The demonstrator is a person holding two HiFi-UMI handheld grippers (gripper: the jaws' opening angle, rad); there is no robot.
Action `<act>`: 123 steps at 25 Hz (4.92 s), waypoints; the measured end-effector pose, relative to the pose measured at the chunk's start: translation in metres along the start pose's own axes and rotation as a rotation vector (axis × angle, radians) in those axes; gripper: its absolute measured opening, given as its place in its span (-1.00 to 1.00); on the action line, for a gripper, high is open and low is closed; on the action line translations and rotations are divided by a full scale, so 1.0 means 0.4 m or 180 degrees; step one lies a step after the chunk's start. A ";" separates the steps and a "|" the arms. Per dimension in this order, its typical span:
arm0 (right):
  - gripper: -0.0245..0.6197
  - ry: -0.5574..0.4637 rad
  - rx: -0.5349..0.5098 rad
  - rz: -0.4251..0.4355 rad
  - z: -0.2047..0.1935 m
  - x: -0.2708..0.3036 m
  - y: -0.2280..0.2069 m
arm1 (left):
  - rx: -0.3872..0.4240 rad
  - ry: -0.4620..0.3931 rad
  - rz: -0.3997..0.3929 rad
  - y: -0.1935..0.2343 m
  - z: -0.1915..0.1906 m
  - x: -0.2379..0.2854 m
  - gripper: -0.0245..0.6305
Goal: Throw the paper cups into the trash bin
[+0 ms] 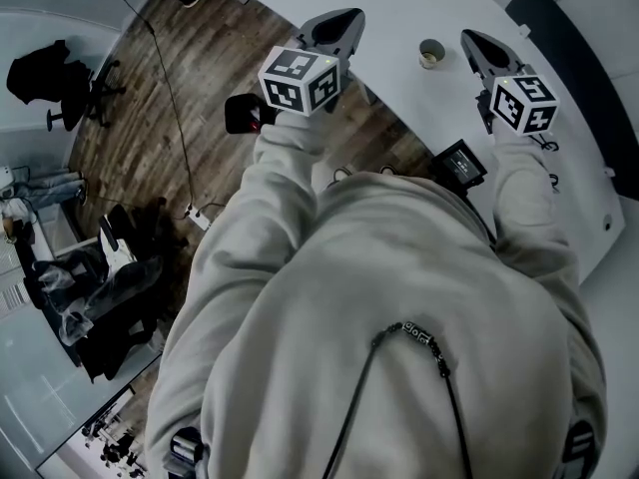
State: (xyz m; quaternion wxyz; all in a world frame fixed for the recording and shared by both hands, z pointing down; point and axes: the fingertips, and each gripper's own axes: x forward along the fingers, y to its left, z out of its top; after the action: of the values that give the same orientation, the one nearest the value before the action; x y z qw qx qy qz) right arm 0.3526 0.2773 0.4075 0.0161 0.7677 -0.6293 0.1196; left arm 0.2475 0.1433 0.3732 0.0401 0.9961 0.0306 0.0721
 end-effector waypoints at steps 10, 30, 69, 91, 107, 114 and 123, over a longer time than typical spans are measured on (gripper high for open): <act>-0.89 0.0001 0.0129 0.0040 -0.040 0.010 -0.042 | -0.0024 0.0015 0.0063 0.028 0.002 0.023 -0.92; -0.89 0.0119 0.0388 -0.1031 0.013 -0.007 -0.177 | 0.0070 0.0141 -0.1163 0.060 0.067 0.314 -0.92; -0.89 0.0384 0.0773 -0.1665 0.157 0.045 -0.369 | -0.0124 0.0455 -0.2083 0.038 0.156 0.635 -0.92; -0.89 0.1033 0.1285 -0.1341 -0.156 0.082 -0.363 | -0.0383 0.1046 -0.2048 0.003 -0.117 0.632 -0.92; -0.42 0.1559 0.1651 -0.1175 -0.356 0.088 -0.342 | -0.0599 0.1413 -0.1946 0.021 -0.281 0.636 -0.92; -0.42 0.1742 0.1583 -0.1249 -0.393 0.090 -0.351 | -0.0614 0.1449 -0.1949 0.006 -0.298 0.633 -0.92; -0.79 0.2003 0.1415 -0.1402 -0.426 0.073 -0.355 | -0.0701 0.1422 -0.1860 0.031 -0.302 0.607 -0.92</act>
State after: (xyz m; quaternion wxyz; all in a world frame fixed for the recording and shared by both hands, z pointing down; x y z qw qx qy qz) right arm 0.4679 0.3084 0.5970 0.0665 0.7945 -0.3742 0.4737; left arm 0.4702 0.1561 0.5275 0.1580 0.8949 0.3133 0.2758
